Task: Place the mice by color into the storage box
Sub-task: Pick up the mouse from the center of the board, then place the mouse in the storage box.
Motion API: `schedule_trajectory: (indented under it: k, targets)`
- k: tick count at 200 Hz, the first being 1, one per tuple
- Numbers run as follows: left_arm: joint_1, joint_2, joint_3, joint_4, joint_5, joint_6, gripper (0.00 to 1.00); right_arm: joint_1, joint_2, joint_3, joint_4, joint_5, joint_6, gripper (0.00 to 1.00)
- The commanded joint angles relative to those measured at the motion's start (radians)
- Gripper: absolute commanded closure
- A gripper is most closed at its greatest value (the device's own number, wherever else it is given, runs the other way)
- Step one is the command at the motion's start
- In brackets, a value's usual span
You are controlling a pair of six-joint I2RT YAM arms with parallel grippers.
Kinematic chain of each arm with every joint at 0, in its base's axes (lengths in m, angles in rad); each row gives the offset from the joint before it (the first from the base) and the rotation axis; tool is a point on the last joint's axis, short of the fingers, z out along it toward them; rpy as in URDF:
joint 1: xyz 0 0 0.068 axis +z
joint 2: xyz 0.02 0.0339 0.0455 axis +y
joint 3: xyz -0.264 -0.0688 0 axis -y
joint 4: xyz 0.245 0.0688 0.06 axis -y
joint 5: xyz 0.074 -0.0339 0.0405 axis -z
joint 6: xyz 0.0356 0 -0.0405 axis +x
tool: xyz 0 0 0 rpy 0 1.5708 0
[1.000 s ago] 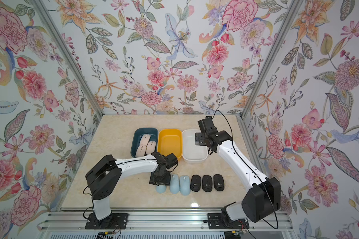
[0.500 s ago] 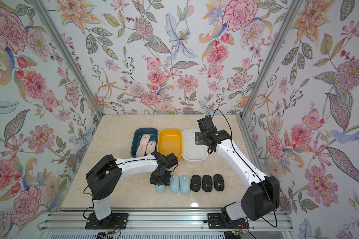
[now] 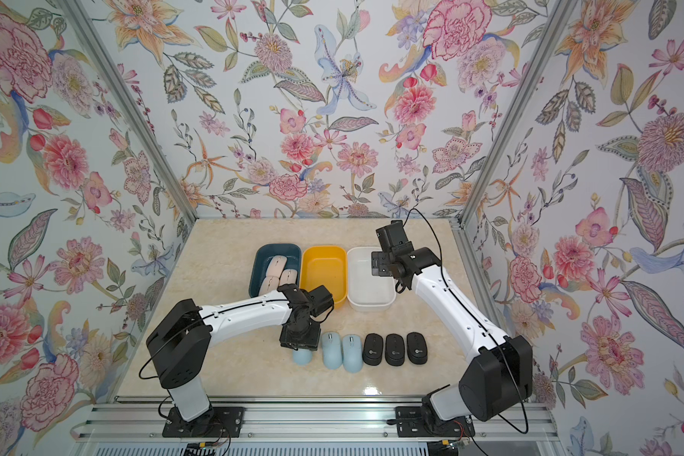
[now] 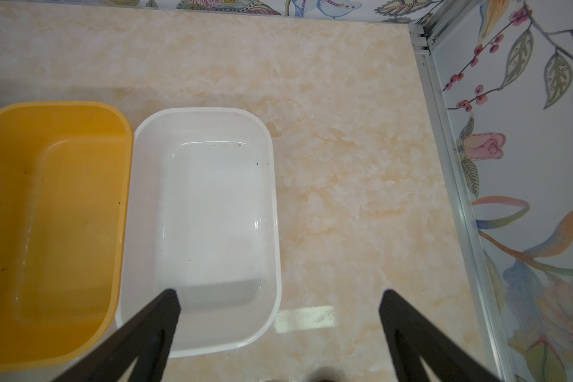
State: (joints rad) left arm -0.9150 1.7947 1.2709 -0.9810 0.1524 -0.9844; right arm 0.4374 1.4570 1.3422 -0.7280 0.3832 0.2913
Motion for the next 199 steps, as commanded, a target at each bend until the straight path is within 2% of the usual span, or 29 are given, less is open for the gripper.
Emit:
schedule_trajectory:
  k: [1, 28, 73, 143, 199]
  targets:
    - [0.022, -0.045, 0.057, -0.057, -0.021, 0.008, 0.46, 0.006, 0.004, 0.022, 0.008, 0.016, -0.002, 0.02]
    - [0.060, -0.038, 0.155, -0.102, -0.024, 0.043, 0.46, 0.006, -0.007, 0.026, 0.004, 0.020, -0.002, 0.02]
    - [0.149, 0.025, 0.405, -0.164, -0.022, 0.135, 0.45, 0.006, -0.018, 0.079, -0.020, 0.038, -0.010, 0.02]
    - [0.277, 0.378, 0.961, -0.309, 0.004, 0.278, 0.44, 0.003, -0.064, 0.127, -0.047, 0.079, -0.019, 0.02]
    - [0.355, 0.599, 1.161, -0.309, 0.032, 0.336, 0.44, -0.007, -0.130, 0.127, -0.085, 0.114, -0.049, 0.01]
